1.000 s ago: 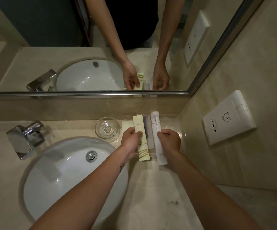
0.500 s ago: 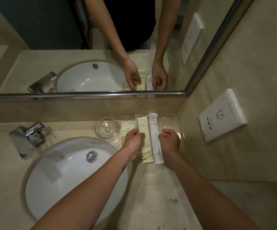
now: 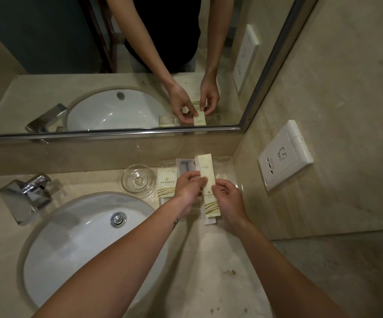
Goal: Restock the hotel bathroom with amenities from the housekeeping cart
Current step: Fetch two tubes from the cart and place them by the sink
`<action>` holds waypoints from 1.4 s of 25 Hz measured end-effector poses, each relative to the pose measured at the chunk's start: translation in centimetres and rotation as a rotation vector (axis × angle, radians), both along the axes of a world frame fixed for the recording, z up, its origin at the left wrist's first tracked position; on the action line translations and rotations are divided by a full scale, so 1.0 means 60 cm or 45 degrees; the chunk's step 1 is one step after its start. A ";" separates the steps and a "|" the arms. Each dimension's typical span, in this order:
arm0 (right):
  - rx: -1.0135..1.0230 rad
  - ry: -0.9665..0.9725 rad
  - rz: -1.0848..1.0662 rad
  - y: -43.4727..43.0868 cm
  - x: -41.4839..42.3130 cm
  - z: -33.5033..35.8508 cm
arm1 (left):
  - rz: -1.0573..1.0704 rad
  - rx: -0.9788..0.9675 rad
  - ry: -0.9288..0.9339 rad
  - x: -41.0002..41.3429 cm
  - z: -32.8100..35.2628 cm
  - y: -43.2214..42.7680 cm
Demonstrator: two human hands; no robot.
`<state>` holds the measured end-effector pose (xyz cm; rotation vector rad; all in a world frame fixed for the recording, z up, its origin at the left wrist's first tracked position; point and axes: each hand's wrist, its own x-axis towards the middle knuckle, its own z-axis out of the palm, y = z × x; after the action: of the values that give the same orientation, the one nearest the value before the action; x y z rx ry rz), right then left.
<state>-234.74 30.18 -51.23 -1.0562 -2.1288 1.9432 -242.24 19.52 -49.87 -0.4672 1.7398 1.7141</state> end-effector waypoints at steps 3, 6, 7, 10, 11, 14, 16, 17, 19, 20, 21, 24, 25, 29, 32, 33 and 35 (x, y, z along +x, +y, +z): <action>0.091 -0.034 -0.071 0.010 -0.008 -0.007 | -0.027 -0.059 0.079 -0.002 -0.002 -0.003; 0.147 -0.094 -0.099 0.022 -0.022 -0.020 | -0.158 -0.253 0.358 -0.004 -0.016 -0.015; 0.181 -0.112 -0.095 0.025 -0.026 -0.025 | -0.218 -0.316 0.451 -0.002 -0.019 -0.020; 0.297 -0.143 -0.060 0.028 -0.030 -0.036 | -0.449 -0.483 0.729 0.000 -0.036 -0.033; 0.322 -0.149 -0.044 0.028 -0.030 -0.039 | -0.553 -0.526 0.792 0.001 -0.040 -0.035; 0.364 -0.136 -0.015 0.028 -0.028 -0.041 | -0.793 -0.660 0.925 0.002 -0.041 -0.032; 0.428 -0.125 0.020 0.028 -0.025 -0.040 | -0.899 -0.760 1.041 0.001 -0.042 -0.031; 0.465 -0.118 0.051 0.029 -0.021 -0.037 | -0.954 -0.804 1.080 0.001 -0.042 -0.031; 0.567 -0.086 0.147 0.033 -0.009 -0.039 | -1.060 -0.880 1.137 0.006 -0.047 -0.033; 0.630 -0.081 0.213 0.034 -0.004 -0.042 | -1.109 -0.914 1.163 0.010 -0.051 -0.033; 0.688 -0.094 0.286 0.036 0.001 -0.046 | -1.151 -0.939 1.183 0.013 -0.055 -0.033; 0.810 -0.134 0.434 0.039 0.010 -0.055 | -1.222 -0.979 1.187 0.019 -0.065 -0.030; 0.843 -0.134 0.445 0.042 0.010 -0.056 | -1.233 -0.991 1.186 0.020 -0.068 -0.028; 0.906 -0.149 0.488 0.048 0.011 -0.061 | -1.258 -1.009 1.184 0.027 -0.077 -0.029; 0.923 -0.148 0.518 0.050 0.005 -0.063 | -1.264 -1.001 1.172 0.026 -0.076 -0.028; 0.928 -0.144 0.519 0.051 0.003 -0.063 | -1.264 -1.003 1.171 0.025 -0.076 -0.027; 0.931 -0.147 0.522 0.051 -0.001 -0.063 | -1.257 -1.008 1.155 0.026 -0.077 -0.028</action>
<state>-234.79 33.24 -55.03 -0.6273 -2.9305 1.0073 -240.66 17.87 -54.47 0.9037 2.5798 0.4446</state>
